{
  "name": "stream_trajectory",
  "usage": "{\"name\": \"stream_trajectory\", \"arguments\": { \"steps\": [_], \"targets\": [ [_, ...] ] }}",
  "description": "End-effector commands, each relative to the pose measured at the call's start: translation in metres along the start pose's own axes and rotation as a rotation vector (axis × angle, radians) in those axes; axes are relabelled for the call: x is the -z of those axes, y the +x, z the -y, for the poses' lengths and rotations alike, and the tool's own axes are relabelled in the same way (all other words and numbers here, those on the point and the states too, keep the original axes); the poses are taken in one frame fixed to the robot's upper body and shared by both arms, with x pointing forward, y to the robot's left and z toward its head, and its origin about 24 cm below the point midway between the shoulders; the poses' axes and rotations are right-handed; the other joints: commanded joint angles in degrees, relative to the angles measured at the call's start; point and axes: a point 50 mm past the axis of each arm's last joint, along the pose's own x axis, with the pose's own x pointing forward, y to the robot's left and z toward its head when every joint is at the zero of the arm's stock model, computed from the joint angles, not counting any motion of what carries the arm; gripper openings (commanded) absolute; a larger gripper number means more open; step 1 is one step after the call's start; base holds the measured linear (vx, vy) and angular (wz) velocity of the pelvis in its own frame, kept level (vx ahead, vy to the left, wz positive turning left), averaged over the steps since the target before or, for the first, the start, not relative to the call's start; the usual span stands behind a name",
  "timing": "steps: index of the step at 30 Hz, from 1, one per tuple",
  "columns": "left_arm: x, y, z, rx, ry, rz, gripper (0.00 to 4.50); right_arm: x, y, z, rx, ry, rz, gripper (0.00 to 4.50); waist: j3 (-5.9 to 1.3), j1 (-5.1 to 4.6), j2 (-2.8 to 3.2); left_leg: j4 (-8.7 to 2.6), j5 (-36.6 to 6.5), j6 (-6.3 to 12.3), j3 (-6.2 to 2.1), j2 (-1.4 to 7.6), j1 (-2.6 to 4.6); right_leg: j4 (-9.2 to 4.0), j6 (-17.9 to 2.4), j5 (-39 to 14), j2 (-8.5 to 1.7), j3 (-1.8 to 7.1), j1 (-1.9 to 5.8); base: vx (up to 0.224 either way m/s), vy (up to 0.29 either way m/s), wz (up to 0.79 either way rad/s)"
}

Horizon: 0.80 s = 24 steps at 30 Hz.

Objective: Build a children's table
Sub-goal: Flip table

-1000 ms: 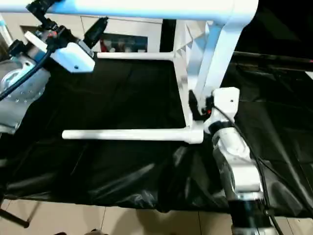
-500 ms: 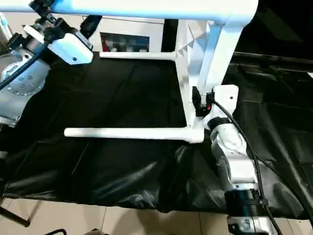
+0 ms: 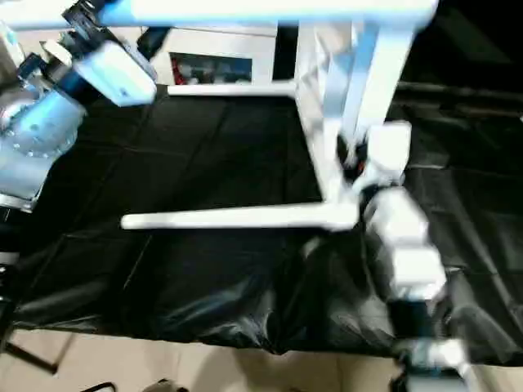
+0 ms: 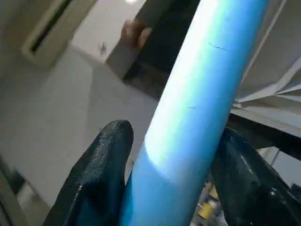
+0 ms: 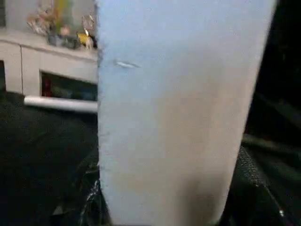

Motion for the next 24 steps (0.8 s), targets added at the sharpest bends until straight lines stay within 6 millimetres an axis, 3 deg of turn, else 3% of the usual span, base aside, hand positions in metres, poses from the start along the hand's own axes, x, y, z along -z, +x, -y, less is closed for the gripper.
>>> {"name": "stream_trajectory", "arguments": {
  "steps": [1,3,5,7,8,10,12,15,16,17,19,21,24],
  "targets": [
    [0.02,-0.01,-0.015,-0.154,-0.21,-0.108,2.42,-0.041,0.005,0.021,0.003,-0.057,0.155,1.84,-4.28,0.33,-1.69,-3.23,-4.7,1.24,0.19,0.96,0.78,-3.26,-11.3,-3.2,-2.61,1.87,3.24,0.0,0.0,0.0],
    [0.024,-0.014,-0.019,-0.209,-0.299,-0.144,2.41,-0.062,0.011,0.035,0.034,-0.089,0.213,1.84,-3.95,0.31,-1.71,-3.32,-6.8,1.33,0.34,0.91,0.81,-3.67,-11.1,-7.1,-2.66,1.81,2.87,0.0,0.0,0.0],
    [0.028,-0.019,-0.024,-0.272,-0.39,-0.187,2.4,-0.086,0.016,0.048,0.052,-0.101,0.279,1.84,-3.68,0.23,-2.19,-3.18,-10.1,0.95,0.5,0.93,1.04,-4.3,-10.2,-14.2,-2.73,1.71,2.45,0.0,0.0,0.0],
    [0.031,-0.023,-0.026,-0.296,-0.412,-0.212,2.4,-0.101,0.019,0.051,0.033,-0.108,0.317,1.84,-3.61,0.25,-2.16,-3.16,-10.6,0.73,0.45,0.93,0.92,-4.54,-9.1,-16.7,-2.72,1.68,2.35,0.0,0.0,0.0],
    [0.031,-0.025,-0.027,-0.301,-0.418,-0.225,2.4,-0.108,0.02,0.051,0.013,-0.116,0.334,1.84,-3.5,0.12,-2.42,-3.29,-11.7,0.15,0.32,1.09,0.89,-4.65,-7.8,-18.8,-2.67,1.54,2.19,0.0,0.0,0.0],
    [0.032,-0.028,-0.026,-0.301,-0.423,-0.251,2.35,-0.118,0.022,0.048,-0.027,-0.127,0.357,1.84,-3.46,-0.07,-2.53,-3.45,-12.3,-0.29,0.13,1.26,0.88,-4.73,-7.2,-18.5,-2.61,1.54,2.04,0.0,0.0,0.0],
    [0.033,-0.031,-0.026,-0.303,-0.433,-0.265,2.34,-0.121,0.023,0.046,-0.048,-0.129,0.362,1.84,-3.47,-0.25,-2.71,-3.54,-12.2,-1.03,-0.05,1.34,0.67,-4.42,-7.0,-17.0,-2.45,1.41,2.15,0.0,0.0,0.0],
    [0.033,-0.039,-0.022,-0.298,-0.483,-0.315,2.34,-0.123,0.027,0.038,-0.113,-0.135,0.36,1.84,-3.62,-0.4,-3.47,-3.36,-9.9,-0.57,0.02,1.4,0.54,-3.62,-8.5,-11.6,-2.38,1.47,2.33,0.0,0.0,0.0],
    [0.033,-0.04,-0.021,-0.294,-0.494,-0.327,2.33,-0.122,0.028,0.035,-0.131,-0.132,0.359,2.35,-3.57,-0.34,-3.45,-3.27,-9.4,-0.18,0.06,1.34,0.44,-3.61,-8.9,-11.3,-2.48,1.47,2.39,0.0,0.0,0.0],
    [0.033,-0.041,-0.02,-0.289,-0.498,-0.332,2.33,-0.121,0.029,0.034,-0.143,-0.127,0.358,2.48,-3.57,-0.42,-3.54,-3.16,-9.0,0.25,0.15,1.23,0.4,-3.65,-9.0,-11.1,-2.38,1.52,2.39,0.0,0.0,0.0],
    [0.032,-0.043,-0.016,-0.269,-0.5,-0.344,2.33,-0.118,0.03,0.029,-0.178,-0.105,0.353,2.53,-3.44,-0.39,-3.67,-3.15,-9.0,0.68,0.26,1.2,0.4,-3.81,-9.0,-11.3,-2.37,1.6,2.36,0.0,0.0,0.0],
    [0.031,-0.044,-0.015,-0.261,-0.5,-0.352,2.33,-0.117,0.031,0.027,-0.191,-0.099,0.346,2.83,-3.35,-0.54,-3.54,-3.28,-10.0,0.33,0.15,1.28,0.44,-3.99,-8.6,-13.2,-2.41,1.52,2.29,0.0,0.0,0.0],
    [0.031,-0.045,-0.013,-0.253,-0.503,-0.369,2.33,-0.115,0.031,0.026,-0.204,-0.097,0.338,2.93,-3.17,-0.8,-3.53,-3.35,-12.8,-0.51,0.1,1.22,0.69,-4.5,-7.3,-17.9,-2.35,1.49,1.97,0.0,0.0,0.0]
  ]
}}
